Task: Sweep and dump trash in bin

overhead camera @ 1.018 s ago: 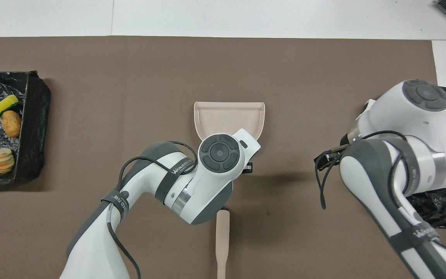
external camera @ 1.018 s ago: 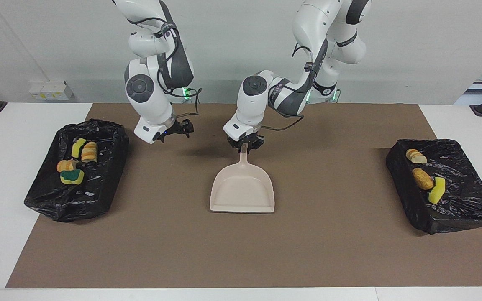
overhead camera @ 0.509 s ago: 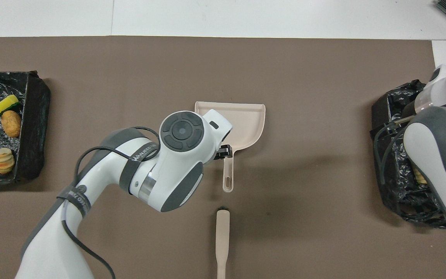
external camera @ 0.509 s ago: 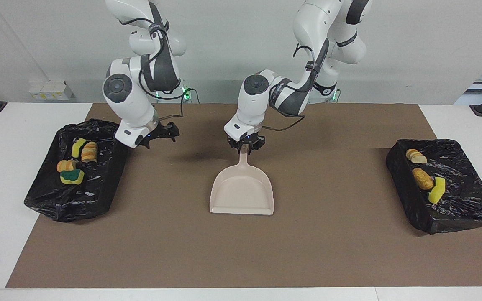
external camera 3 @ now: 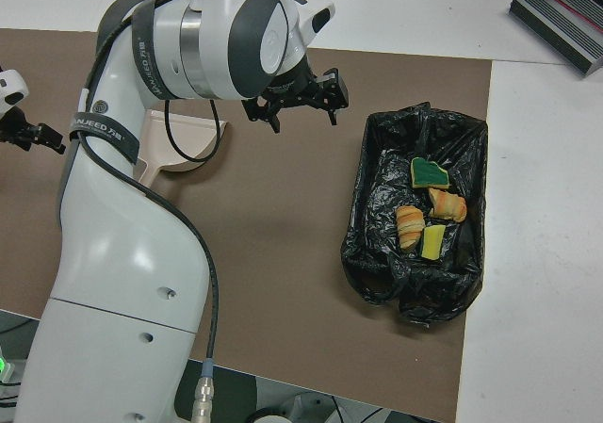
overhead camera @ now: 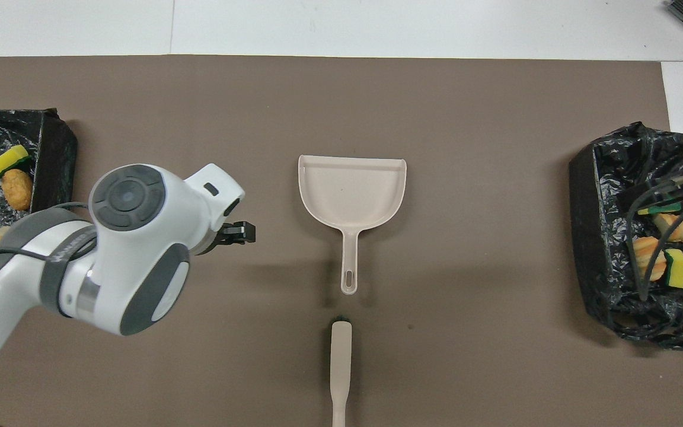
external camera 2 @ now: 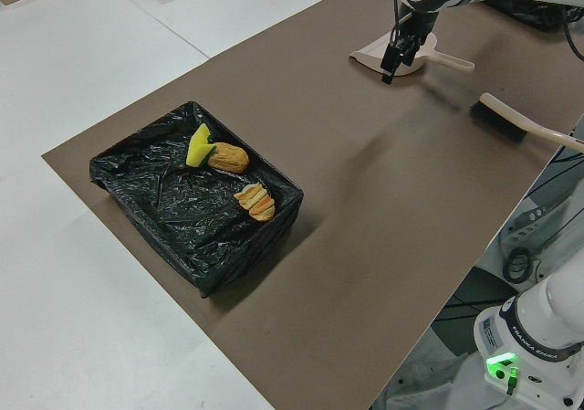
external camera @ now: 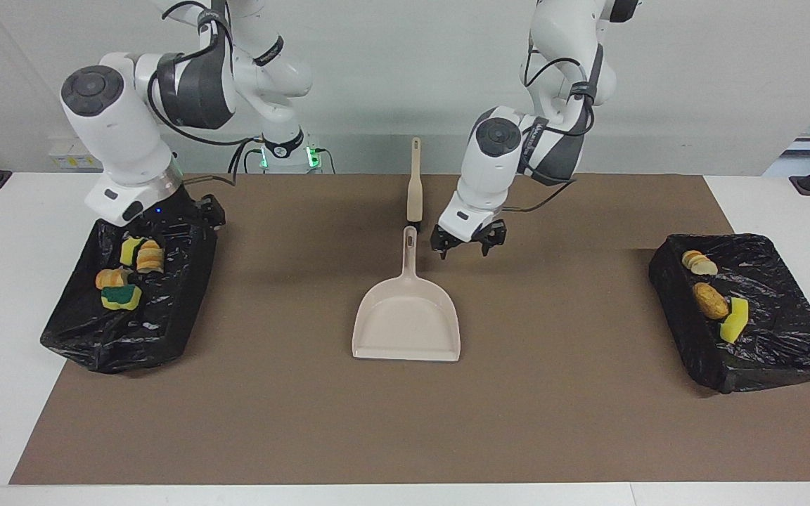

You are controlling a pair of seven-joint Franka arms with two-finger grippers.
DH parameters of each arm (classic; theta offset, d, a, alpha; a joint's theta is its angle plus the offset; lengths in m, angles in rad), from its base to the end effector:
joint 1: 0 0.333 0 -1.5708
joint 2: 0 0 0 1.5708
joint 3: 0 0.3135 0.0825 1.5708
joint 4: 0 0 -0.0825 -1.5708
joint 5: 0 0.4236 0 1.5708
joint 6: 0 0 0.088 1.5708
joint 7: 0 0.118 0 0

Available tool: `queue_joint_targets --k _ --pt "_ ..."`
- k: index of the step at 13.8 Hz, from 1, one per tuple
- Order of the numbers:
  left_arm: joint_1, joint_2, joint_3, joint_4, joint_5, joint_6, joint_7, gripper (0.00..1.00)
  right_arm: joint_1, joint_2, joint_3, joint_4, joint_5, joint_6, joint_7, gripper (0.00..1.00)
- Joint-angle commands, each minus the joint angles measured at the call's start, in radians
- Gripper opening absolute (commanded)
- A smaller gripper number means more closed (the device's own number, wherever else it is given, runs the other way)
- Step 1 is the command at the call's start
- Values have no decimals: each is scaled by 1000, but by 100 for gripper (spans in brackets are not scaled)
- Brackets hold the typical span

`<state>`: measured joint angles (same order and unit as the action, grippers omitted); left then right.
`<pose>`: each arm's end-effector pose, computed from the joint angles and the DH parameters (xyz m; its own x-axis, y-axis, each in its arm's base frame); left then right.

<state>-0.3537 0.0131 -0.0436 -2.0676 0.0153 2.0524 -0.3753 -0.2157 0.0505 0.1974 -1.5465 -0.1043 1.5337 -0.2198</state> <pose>0.5363 -0.2240 0.3902 0.9993 -0.0290 -0.0217 -0.0295 -0.9993 -0.0223 0.6036 -0.0264 0.5911 0.9773 0.1958 -0.0812 0.2021 -0.9762 0.0784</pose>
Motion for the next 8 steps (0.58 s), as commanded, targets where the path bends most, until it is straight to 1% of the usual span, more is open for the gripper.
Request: queue_joint_targets --k 1,3,4,5,6,8 --pt "112 -162 -10 -127 11 -23 173 100 28 19 -44 52 -9 -44 22 100" --pt "157 -221 -7 -121 11 -125 245 100 158 15 -181 60 -3 -66 23 100" --pt "186 -249 -7 -117 11 -152 275 100 189 11 -222 62 32 -67 33 100" --pt "215 -272 -7 -100 11 -179 333 100 188 0 -233 63 60 -78 51 100" --pt "232 -278 -7 -56 9 -236 392 100 179 -3 -224 63 72 -86 84 100" --pt "268 -272 -7 70 9 -377 461 100 173 -17 -219 66 74 -99 120 100"
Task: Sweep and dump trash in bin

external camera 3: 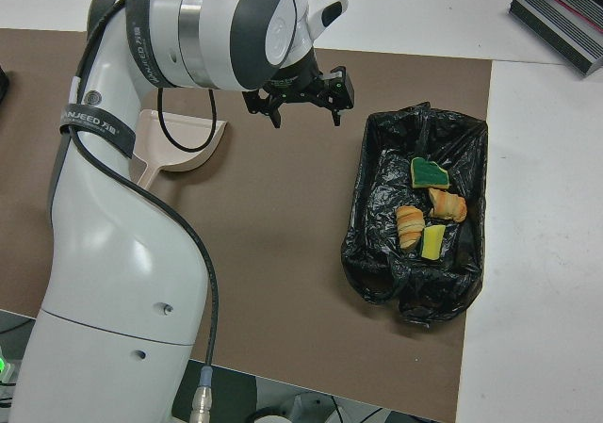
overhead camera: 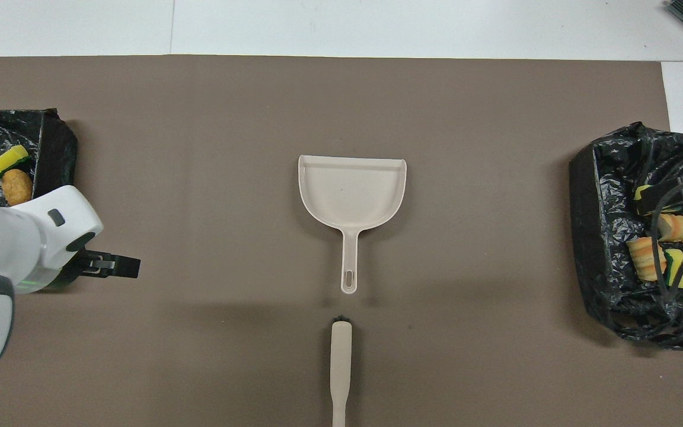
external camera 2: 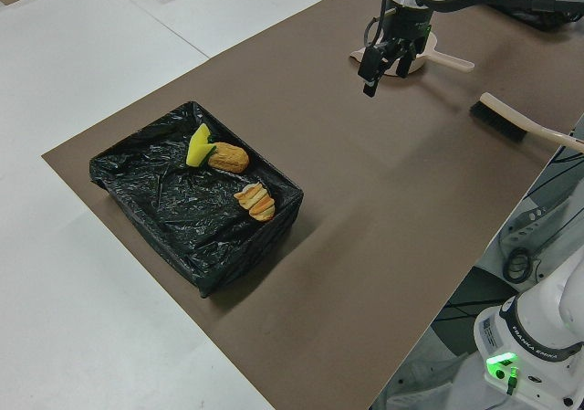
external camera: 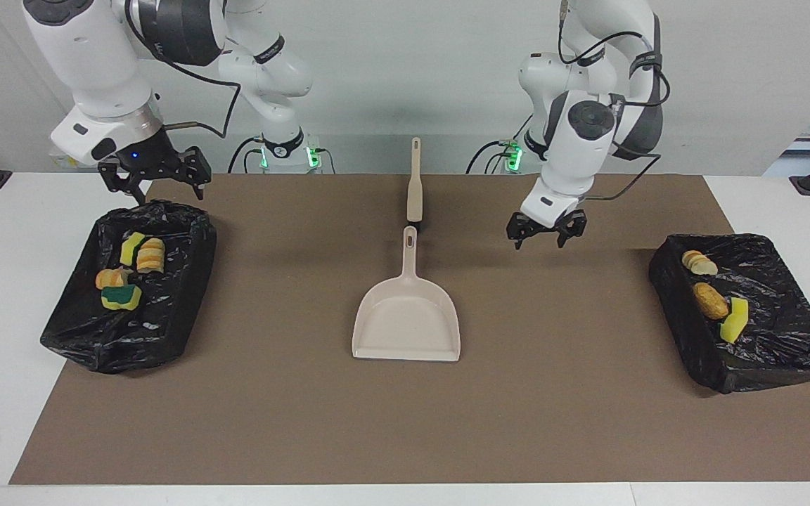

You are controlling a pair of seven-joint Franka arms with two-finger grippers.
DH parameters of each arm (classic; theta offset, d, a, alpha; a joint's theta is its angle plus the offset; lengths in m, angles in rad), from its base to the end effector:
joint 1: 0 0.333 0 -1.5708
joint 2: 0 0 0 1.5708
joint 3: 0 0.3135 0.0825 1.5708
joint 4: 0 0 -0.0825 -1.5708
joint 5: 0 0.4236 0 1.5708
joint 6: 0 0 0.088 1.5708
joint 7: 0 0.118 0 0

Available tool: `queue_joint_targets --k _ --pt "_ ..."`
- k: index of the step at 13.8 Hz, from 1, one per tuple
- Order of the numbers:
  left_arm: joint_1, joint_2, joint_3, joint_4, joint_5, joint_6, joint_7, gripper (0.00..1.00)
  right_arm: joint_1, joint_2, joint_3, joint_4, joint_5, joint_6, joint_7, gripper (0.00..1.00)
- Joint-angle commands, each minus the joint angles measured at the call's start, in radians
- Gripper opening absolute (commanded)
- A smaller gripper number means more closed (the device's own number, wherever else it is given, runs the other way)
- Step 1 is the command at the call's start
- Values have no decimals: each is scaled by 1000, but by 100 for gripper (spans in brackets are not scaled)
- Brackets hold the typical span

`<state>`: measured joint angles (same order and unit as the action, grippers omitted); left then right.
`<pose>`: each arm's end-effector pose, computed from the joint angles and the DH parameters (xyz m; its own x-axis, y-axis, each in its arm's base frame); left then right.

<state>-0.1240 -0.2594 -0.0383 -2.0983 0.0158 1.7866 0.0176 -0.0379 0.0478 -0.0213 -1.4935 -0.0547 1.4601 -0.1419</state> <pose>0.5048 -0.0821 0.5020 0.9822 -0.1803 -0.0529 -0.1817 -0.9831 -0.0241 0.5951 -0.0419 0.6126 0.9932 0.0765 -0.0880 0.0806 -0.9958 0.0437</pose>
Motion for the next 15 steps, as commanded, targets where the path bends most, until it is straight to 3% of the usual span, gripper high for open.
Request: queue_joint_targets --k 1,4,7,10,15 --pt "53 2 -12 153 7 -149 100 100 -8 -26 -3 13 30 -20 47 100" --pt "73 34 -11 288 3 -214 160 100 -8 -60 -6 -10 41 11 53 100" --pt "73 179 -9 539 1 -346 160 100 -1 -62 -2 -10 41 8 56 100" --pt "75 293 -6 713 -30 -427 157 100 1 -62 -2 -10 41 8 56 100" --pt "75 256 -3 683 -20 -440 148 100 1 -62 -2 -10 41 8 56 100"
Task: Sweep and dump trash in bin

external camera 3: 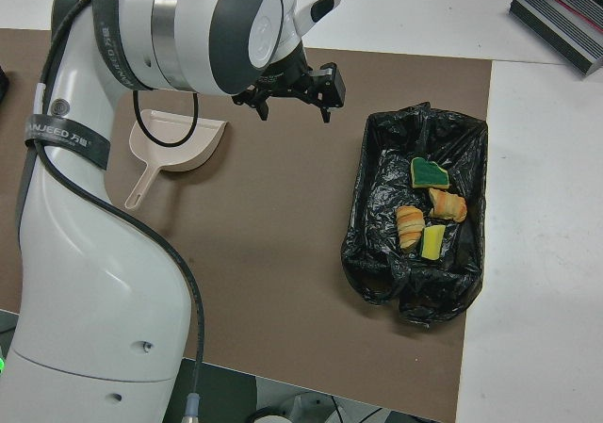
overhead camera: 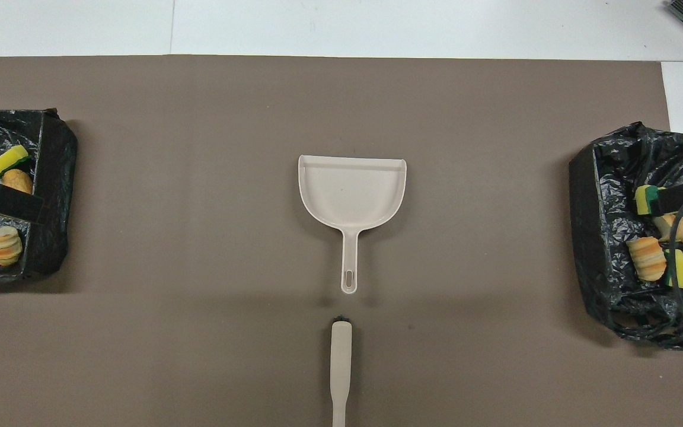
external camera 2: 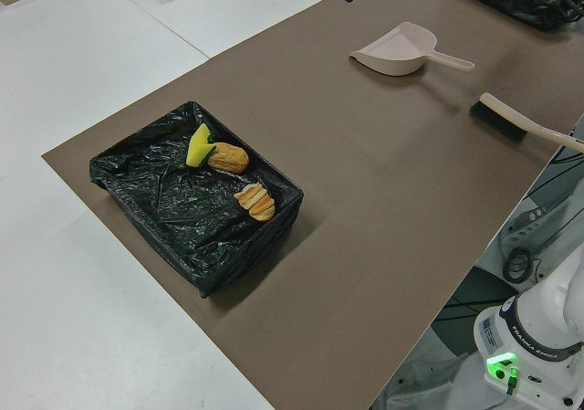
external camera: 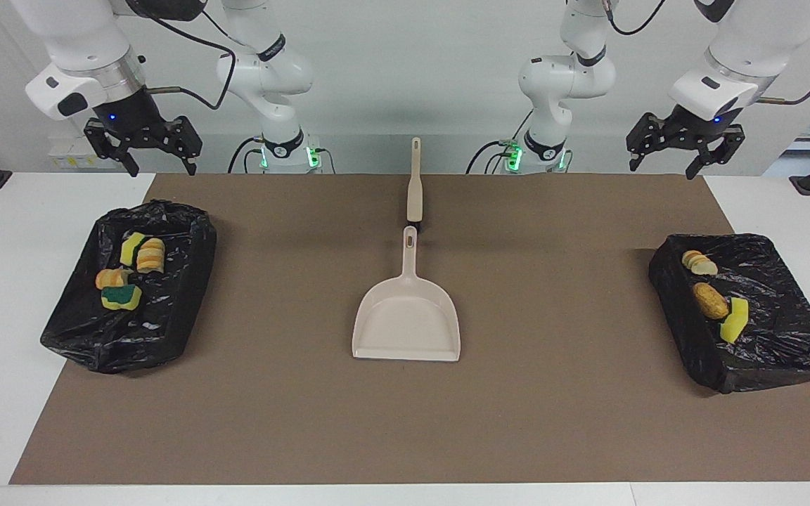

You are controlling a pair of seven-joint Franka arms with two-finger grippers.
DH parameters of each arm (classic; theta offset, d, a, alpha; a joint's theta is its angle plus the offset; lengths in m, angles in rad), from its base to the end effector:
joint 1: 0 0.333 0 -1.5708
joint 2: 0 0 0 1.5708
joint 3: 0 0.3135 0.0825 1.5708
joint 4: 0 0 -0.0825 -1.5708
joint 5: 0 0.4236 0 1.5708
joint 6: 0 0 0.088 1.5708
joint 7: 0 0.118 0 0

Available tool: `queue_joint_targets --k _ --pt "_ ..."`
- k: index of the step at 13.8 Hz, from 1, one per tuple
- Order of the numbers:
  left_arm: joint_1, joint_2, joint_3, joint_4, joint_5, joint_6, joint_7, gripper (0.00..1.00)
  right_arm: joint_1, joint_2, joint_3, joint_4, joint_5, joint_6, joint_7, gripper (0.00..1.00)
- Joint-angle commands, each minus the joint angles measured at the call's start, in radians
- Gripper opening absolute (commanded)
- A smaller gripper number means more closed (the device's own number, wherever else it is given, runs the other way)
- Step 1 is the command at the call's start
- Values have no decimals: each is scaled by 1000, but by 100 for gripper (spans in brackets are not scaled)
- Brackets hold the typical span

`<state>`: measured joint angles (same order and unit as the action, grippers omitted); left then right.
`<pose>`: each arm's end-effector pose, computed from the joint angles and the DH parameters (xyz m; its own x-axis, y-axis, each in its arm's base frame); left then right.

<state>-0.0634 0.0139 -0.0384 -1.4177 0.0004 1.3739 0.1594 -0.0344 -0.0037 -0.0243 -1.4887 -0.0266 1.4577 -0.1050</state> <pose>0.5730 -0.0583 0.6629 0.9645 -0.2580 -0.0569 -0.2579 -0.9661 0.0093 0.5799 -0.0375 0.6450 0.9986 0.0433 -0.0299 0.0440 -0.9988 0.0234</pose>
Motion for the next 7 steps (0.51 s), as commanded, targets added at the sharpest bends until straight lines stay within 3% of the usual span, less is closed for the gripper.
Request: queue_joint_targets --k 1,7 --pt "13 -20 -3 0 -5 -29 5 100 -4 -10 1 -15 13 10 19 100" --pt "16 -20 -2 0 -5 -16 -6 100 -2 -10 1 -15 13 10 19 100"
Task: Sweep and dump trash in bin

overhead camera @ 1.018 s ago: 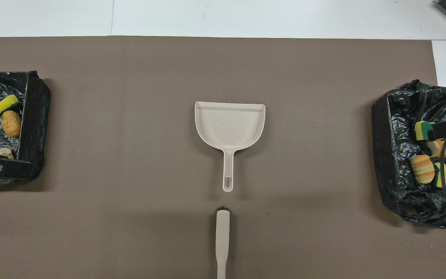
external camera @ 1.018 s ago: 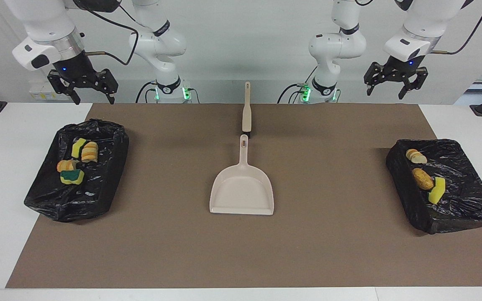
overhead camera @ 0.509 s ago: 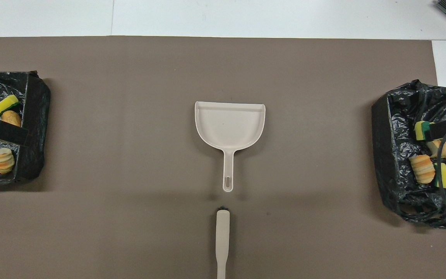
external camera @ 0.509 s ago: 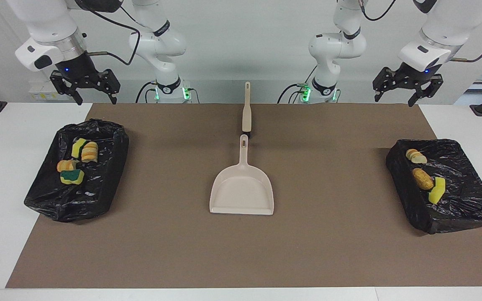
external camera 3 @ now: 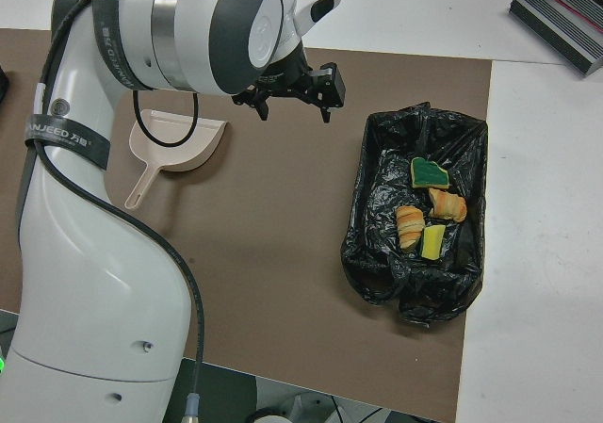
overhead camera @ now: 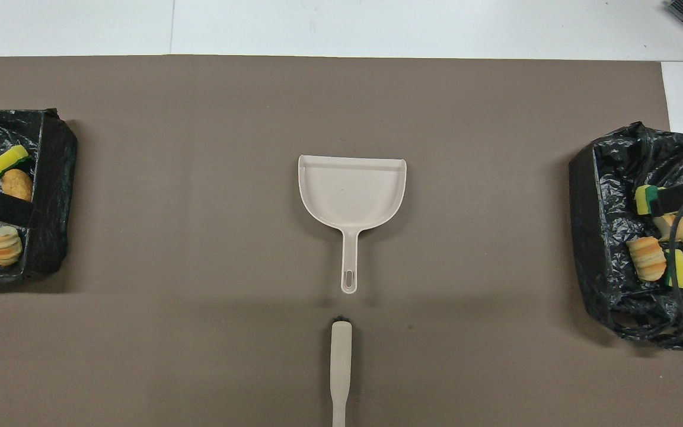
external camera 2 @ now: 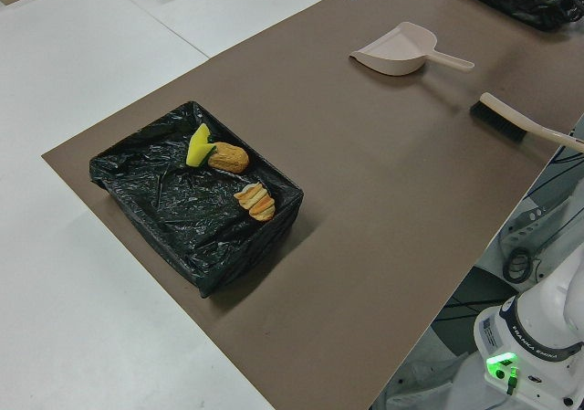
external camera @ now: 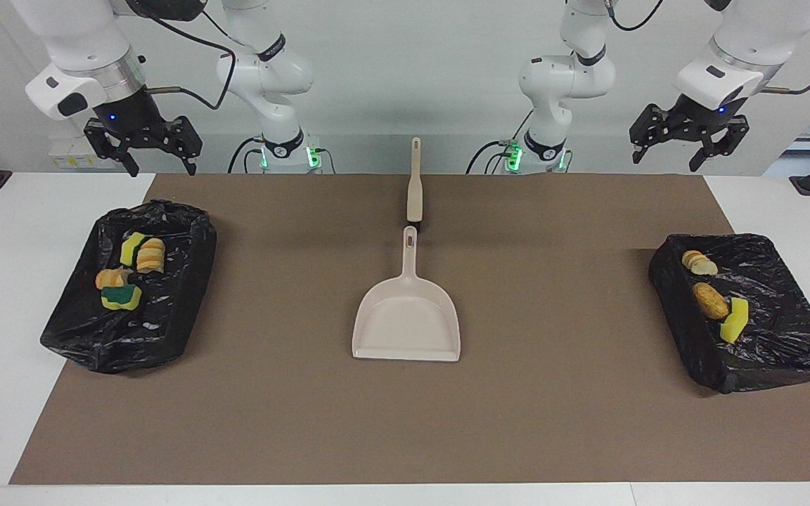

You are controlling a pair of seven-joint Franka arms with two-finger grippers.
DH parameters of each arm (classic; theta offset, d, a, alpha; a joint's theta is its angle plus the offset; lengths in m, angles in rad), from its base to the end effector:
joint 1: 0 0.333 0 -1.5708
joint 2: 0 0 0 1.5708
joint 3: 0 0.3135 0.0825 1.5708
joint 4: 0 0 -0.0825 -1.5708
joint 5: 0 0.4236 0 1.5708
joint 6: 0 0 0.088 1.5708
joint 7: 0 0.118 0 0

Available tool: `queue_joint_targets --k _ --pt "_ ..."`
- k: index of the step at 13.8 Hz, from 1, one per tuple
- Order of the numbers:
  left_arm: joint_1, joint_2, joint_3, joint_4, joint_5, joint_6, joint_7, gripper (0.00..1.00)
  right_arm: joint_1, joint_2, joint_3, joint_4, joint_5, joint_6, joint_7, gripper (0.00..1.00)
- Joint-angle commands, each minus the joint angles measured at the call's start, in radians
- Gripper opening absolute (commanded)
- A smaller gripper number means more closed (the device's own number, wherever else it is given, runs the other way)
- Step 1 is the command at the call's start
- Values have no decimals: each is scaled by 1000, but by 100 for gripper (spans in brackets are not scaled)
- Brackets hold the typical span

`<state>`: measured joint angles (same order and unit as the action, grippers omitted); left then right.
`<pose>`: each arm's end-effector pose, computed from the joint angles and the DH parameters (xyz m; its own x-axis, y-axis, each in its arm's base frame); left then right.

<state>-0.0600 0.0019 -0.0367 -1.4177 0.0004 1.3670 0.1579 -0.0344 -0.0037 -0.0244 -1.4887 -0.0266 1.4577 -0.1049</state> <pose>0.5685 -0.0551 0.6692 0.9664 -0.2517 -0.0520 -0.2516 -0.9678 0.0079 0.5799 -0.0375 0.6450 0.9986 0.0431 -0.0299 0.0438 -0.9988 0.0234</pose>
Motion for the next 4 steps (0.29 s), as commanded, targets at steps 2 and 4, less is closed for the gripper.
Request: queue_joint_targets --k 2,4 --pt "12 -5 -3 2 -5 12 -61 100 -2 -10 1 -15 13 10 19 100" --pt "11 -6 -3 2 -5 20 -69 100 -4 -10 1 -15 13 10 19 100"
